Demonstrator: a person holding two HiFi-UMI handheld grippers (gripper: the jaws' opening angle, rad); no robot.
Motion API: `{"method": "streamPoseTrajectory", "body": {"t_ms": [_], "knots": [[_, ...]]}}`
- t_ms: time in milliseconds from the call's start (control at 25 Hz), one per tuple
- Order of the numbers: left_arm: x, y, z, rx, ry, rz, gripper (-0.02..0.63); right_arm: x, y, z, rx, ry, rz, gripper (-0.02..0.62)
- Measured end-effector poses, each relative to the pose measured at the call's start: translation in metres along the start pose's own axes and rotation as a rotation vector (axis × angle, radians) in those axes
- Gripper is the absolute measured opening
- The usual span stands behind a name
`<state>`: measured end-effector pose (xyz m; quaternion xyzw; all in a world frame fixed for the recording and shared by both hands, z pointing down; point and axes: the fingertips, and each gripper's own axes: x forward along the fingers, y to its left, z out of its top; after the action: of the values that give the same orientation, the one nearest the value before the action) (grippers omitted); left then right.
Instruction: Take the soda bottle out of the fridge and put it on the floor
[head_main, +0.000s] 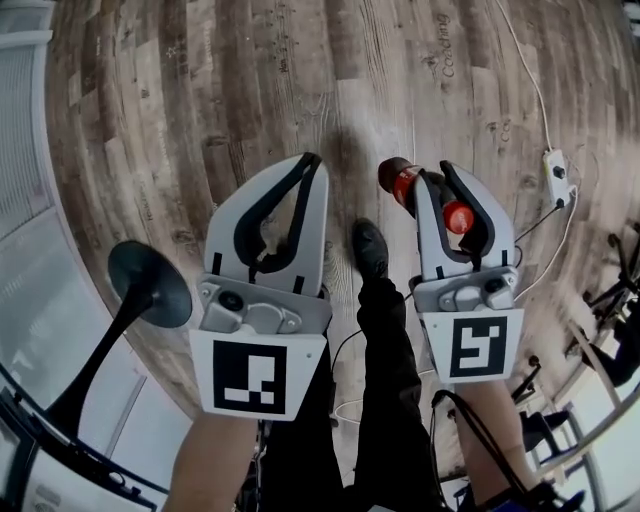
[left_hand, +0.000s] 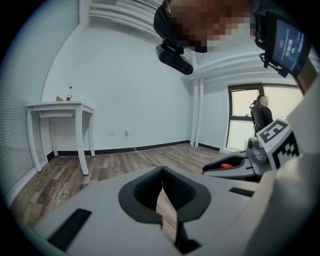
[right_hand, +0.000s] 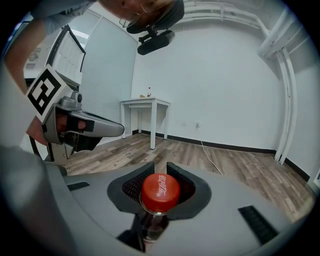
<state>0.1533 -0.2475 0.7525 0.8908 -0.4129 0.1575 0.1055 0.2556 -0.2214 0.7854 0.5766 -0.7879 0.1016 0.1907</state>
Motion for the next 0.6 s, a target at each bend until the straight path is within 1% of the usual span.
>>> {"method": "streamPoseTrajectory", "body": {"t_ms": [280, 600], "knots": [[0.012, 0.0, -0.051, -0.008, 0.025, 0.003, 0.017, 0.011, -0.001, -0.053, 0.009, 0.026, -0.015, 0.091], [0.022, 0.004, -0.095, -0.005, 0.047, 0.006, 0.017, 0.026, 0.004, -0.102, 0.014, 0.046, -0.026, 0.089]]}}
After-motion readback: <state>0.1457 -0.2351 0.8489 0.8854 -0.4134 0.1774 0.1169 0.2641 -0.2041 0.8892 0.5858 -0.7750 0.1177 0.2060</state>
